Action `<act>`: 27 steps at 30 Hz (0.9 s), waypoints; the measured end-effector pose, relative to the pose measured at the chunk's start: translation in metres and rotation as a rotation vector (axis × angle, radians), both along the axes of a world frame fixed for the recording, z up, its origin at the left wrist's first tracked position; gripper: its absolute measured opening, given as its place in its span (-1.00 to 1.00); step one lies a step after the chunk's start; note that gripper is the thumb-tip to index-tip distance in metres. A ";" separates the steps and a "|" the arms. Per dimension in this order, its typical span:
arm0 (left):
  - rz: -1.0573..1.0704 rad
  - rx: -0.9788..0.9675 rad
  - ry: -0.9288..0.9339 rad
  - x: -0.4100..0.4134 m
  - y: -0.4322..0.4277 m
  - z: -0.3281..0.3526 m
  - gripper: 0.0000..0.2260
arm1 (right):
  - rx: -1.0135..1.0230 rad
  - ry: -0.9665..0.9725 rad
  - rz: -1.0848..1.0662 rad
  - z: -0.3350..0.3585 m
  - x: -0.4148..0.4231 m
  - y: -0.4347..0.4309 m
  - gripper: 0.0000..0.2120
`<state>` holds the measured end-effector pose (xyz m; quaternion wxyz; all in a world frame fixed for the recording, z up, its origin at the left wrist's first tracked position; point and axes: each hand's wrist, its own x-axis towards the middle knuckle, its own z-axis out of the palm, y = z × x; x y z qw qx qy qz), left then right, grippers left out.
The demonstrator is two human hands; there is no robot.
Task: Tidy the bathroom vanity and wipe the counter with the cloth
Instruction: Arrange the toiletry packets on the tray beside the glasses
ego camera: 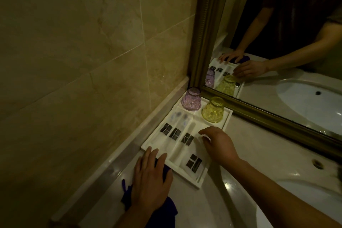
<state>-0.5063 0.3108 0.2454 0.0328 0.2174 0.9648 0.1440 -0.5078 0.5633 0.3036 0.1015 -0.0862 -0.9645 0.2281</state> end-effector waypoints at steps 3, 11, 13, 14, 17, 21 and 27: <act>-0.004 -0.008 -0.002 0.000 0.000 -0.001 -0.41 | 0.019 -0.052 0.018 -0.002 -0.001 -0.001 -0.73; -0.022 0.044 -0.072 -0.001 -0.002 0.006 -0.38 | -0.075 0.000 -0.057 0.005 0.017 0.001 -0.71; -0.026 0.078 -0.105 -0.005 -0.002 0.009 -0.39 | -0.087 0.003 -0.084 0.004 0.024 0.004 -0.71; -0.030 0.092 -0.117 -0.007 -0.002 0.010 -0.41 | -0.090 -0.001 -0.097 0.004 0.029 0.005 -0.70; -0.017 0.139 -0.133 -0.008 0.000 0.015 -0.42 | -0.098 -0.023 -0.132 0.000 0.041 0.007 -0.68; -0.029 0.157 -0.140 0.001 -0.005 0.017 -0.41 | -0.092 -0.035 -0.144 -0.010 0.056 0.009 -0.68; -0.051 0.138 -0.143 0.020 -0.018 0.014 -0.43 | -0.024 -0.044 -0.141 -0.017 0.065 0.012 -0.71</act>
